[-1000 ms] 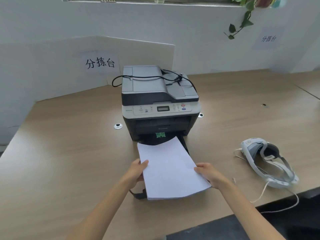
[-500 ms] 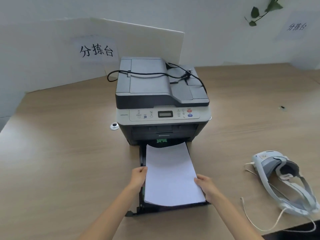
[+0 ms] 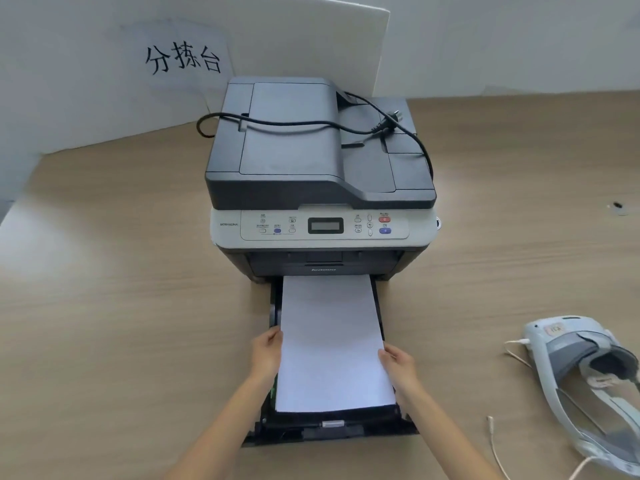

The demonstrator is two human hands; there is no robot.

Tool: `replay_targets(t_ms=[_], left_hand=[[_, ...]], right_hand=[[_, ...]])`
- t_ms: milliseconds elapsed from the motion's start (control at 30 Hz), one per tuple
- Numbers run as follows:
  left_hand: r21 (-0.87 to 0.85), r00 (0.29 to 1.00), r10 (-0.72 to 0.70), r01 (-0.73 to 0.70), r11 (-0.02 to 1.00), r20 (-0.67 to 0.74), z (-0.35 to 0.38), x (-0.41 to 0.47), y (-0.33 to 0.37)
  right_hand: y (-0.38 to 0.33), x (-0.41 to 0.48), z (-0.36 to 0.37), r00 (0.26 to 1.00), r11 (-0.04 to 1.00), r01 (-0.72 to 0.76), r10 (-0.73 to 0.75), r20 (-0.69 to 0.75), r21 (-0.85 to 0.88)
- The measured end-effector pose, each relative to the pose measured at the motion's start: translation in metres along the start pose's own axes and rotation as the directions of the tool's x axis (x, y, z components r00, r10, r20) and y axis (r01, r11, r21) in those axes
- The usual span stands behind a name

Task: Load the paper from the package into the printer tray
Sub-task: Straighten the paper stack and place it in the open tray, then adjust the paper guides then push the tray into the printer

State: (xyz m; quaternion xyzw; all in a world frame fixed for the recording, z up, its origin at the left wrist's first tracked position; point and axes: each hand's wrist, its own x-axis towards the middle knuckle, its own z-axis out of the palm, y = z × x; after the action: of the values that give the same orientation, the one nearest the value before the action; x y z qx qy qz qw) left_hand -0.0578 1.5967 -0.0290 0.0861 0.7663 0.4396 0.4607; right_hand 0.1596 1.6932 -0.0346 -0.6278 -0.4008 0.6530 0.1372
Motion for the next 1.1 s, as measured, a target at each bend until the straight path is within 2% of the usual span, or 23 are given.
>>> replay_targets(t_ms=[267, 467, 633, 767, 900, 967, 1100], left_hand=[[-0.052, 0.995, -0.031, 0.026, 0.998, -0.098, 0.014, 0.016, 0.000], [0.102, 0.994, -0.035, 0.045, 0.994, -0.100, 0.020, 0.024, -0.011], [0.258, 0.998, 0.068, -0.068, 0.964, 0.007, 0.018, 0.012, -0.013], [0.334, 0.990, 0.136, -0.140, 0.932, 0.034, 0.008, -0.001, -0.026], [0.427, 0.963, 0.248, -0.269, 0.863, 0.105, -0.008, -0.009, -0.043], [0.428, 0.939, 0.330, -0.340, 0.837, 0.100, -0.018, -0.021, -0.045], [0.548, 0.923, 0.383, -0.337, 0.765, 0.033, -0.040, -0.036, -0.059]], right_hand=[[0.005, 0.018, 0.010, 0.999, 0.999, -0.035, 0.036, -0.032, 0.013], [0.009, 0.016, 0.023, 0.995, 0.999, -0.041, 0.038, -0.092, -0.035], [0.004, 0.002, 0.031, 0.994, 0.982, 0.093, -0.102, -0.048, -0.162], [0.005, -0.012, 0.028, 0.976, 0.946, 0.210, -0.219, -0.009, -0.245], [0.012, -0.026, 0.012, 0.962, 0.895, 0.245, -0.272, -0.022, -0.373], [0.020, -0.032, 0.002, 0.946, 0.838, 0.269, -0.322, -0.034, -0.475], [0.037, -0.040, -0.017, 0.929, 0.787, 0.248, -0.359, -0.092, -0.565]])
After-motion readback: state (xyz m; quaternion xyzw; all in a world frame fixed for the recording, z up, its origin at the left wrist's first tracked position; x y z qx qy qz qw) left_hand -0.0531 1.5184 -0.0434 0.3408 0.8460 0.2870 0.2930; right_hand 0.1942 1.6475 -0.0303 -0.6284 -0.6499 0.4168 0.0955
